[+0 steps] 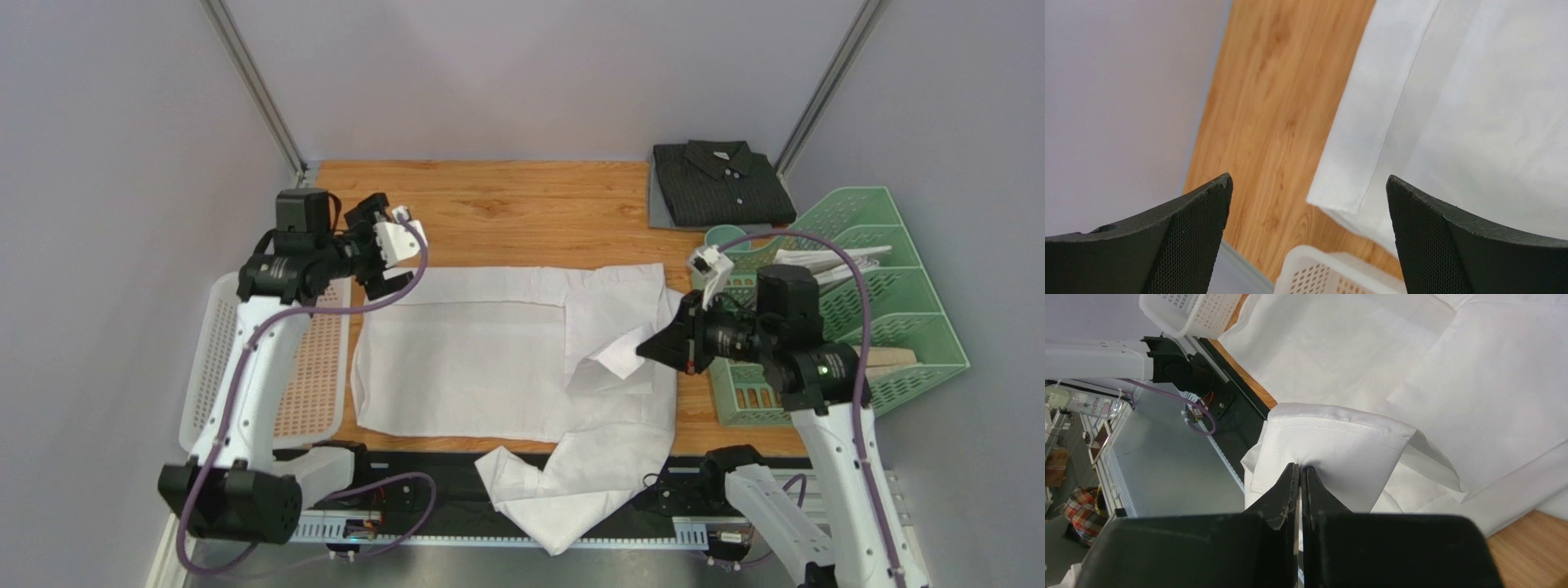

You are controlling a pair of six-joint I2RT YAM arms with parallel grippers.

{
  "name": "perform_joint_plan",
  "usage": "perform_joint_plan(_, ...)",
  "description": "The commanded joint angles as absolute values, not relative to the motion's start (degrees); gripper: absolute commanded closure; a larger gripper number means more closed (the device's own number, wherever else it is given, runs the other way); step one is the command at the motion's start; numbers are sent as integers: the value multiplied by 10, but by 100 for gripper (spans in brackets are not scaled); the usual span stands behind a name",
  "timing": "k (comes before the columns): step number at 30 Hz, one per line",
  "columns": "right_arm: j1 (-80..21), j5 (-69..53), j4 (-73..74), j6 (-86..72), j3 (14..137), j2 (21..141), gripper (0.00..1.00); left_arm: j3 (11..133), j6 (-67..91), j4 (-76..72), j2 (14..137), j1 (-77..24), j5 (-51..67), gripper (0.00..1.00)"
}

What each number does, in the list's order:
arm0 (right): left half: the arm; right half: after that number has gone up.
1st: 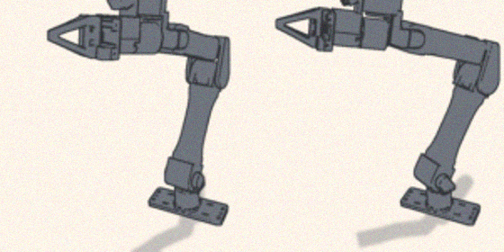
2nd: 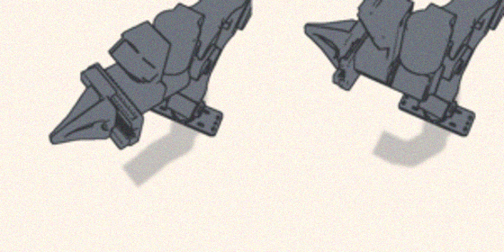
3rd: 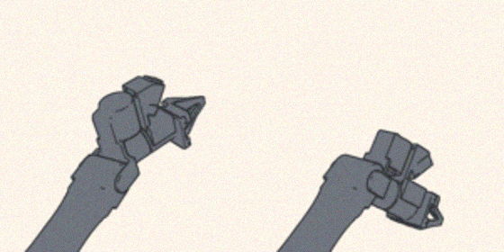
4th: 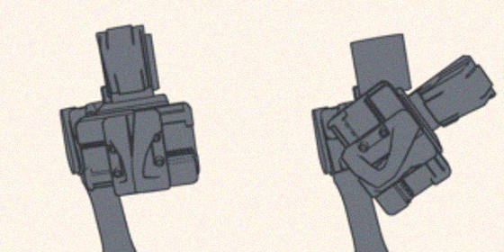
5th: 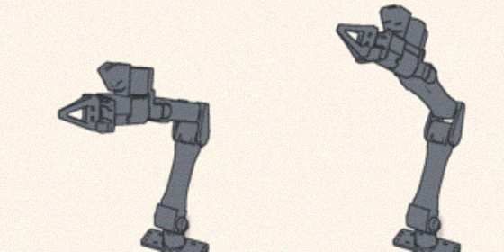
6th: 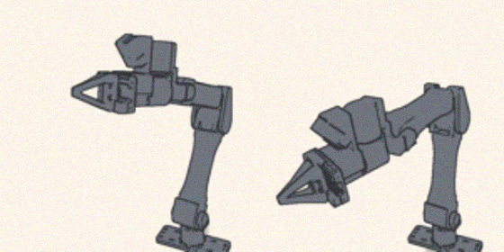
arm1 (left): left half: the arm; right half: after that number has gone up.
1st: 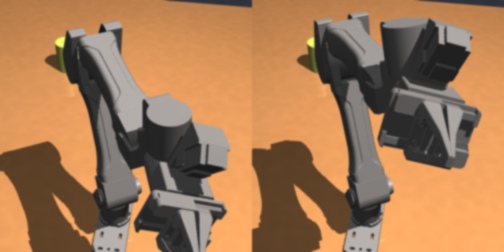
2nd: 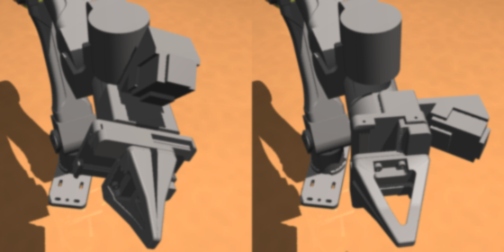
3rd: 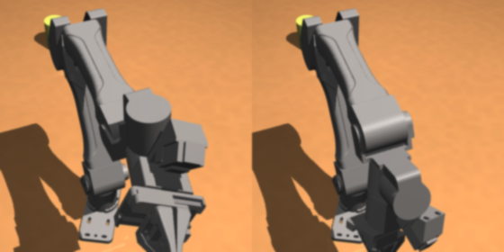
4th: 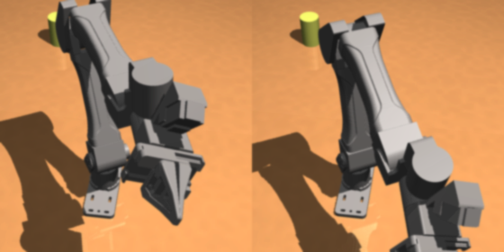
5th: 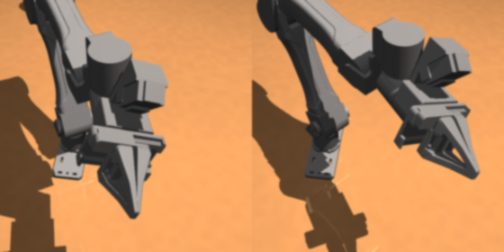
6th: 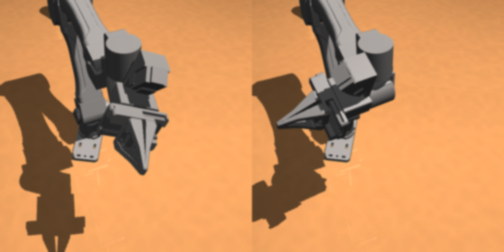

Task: Fold and stack the long sleeve shirts
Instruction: Fold the shirt

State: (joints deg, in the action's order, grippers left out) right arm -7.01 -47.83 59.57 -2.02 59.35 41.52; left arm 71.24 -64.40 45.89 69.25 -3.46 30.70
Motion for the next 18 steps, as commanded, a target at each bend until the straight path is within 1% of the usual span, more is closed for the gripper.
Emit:
perform_joint_plan(1, -183, -422, 445, -59, 593, 474, 100, 708, -436, 447, 621, -39, 486, 1)
perform_joint_plan(2, -202, -409, 429, -68, 592, 492, 100, 711, -419, 446, 612, -48, 515, 1)
perform_joint_plan(3, -220, -405, 410, -77, 586, 497, 100, 714, -390, 441, 600, -58, 519, 1)
perform_joint_plan(4, -225, -400, 373, -99, 578, 504, 100, 717, -348, 442, 597, -95, 518, 1)
perform_joint_plan(6, -241, -377, 348, -115, 572, 511, 100, 713, -296, 420, 578, -154, 448, 1)
perform_joint_plan(7, -246, -372, 324, -135, 565, 517, 100, 690, -251, 404, 566, -216, 424, 1)
perform_joint_plan(9, -259, -366, 298, -156, 556, 533, 100, 635, -215, 324, 521, -277, 357, 1)
perform_joint_plan(10, -263, -366, 276, -164, 553, 540, 100, 617, -198, 294, 506, -340, 332, 1)
perform_joint_plan(11, -270, -367, 266, -182, 548, 553, 100, 601, -175, 245, 497, -372, 263, 1)
perform_joint_plan(12, -273, -368, 258, -186, 548, 558, 100, 580, -173, 228, 490, -404, 231, 1)
perform_joint_plan(13, -275, -369, 246, -189, 548, 564, 100, 575, -176, 215, 491, -458, 202, 1)
perform_joint_plan(14, -282, -368, 243, -192, 552, 569, 100, 570, -184, 194, 497, -481, 159, 1)
perform_joint_plan(16, -287, -367, 239, -192, 555, 580, 100, 561, -193, 174, 517, -532, 122, 1)
perform_joint_plan(17, -293, -364, 239, -192, 557, 584, 100, 561, -199, 158, 532, -549, 73, 1)
perform_joint_plan(18, -295, -364, 236, -193, 558, 591, 100, 560, -220, 150, 538, -564, 61, 1)
